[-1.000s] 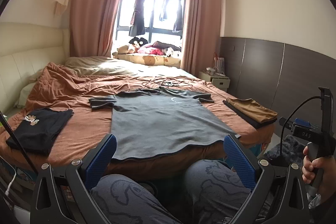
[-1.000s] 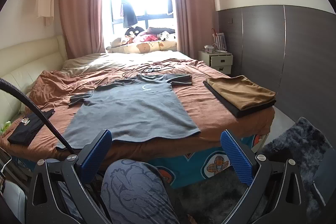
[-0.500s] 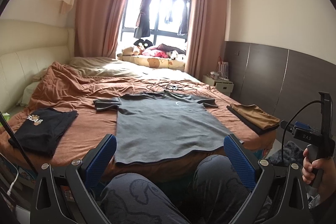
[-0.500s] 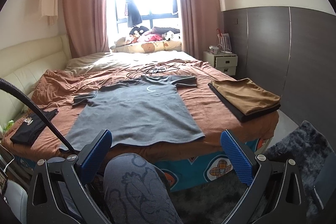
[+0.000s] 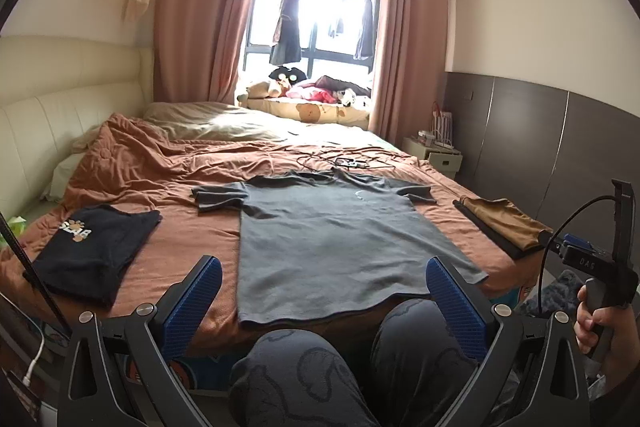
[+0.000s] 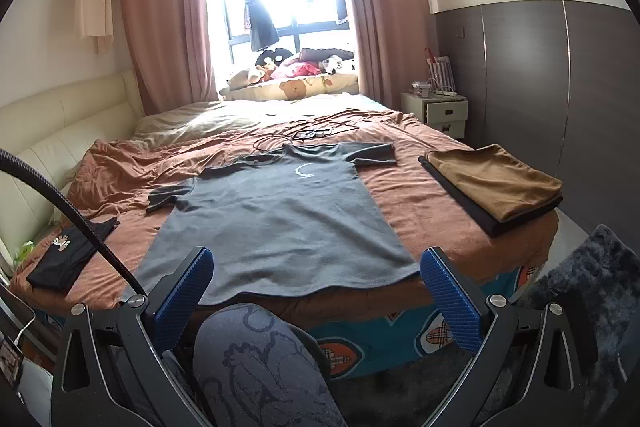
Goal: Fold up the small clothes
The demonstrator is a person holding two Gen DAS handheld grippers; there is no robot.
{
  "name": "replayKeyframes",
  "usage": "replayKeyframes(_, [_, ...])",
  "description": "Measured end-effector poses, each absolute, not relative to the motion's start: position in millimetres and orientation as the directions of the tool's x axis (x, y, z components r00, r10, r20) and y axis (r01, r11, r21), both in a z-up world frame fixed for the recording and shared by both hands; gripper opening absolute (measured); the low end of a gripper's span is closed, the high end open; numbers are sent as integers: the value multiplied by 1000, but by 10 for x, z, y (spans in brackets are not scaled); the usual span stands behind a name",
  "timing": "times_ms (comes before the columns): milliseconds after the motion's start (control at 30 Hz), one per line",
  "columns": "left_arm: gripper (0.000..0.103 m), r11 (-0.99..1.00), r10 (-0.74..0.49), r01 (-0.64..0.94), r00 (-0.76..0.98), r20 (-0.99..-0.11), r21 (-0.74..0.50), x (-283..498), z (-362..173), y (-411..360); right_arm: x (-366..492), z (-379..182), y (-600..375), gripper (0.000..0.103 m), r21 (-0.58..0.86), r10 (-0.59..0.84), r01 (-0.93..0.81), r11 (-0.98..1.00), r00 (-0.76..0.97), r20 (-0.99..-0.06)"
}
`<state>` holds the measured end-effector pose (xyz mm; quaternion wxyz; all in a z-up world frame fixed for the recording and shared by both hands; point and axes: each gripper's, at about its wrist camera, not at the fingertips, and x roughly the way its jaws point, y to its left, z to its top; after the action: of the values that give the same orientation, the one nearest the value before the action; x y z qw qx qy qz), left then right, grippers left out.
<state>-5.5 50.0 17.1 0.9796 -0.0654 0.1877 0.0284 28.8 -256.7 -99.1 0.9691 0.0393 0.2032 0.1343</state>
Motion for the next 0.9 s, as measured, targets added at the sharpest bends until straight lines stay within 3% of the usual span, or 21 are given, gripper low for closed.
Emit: replayKeyframes(900, [103, 956, 107, -232, 848, -520, -181, 1443, -25, 1438, 1976, -935, -1750, 103, 154, 403, -378, 913, 778, -482])
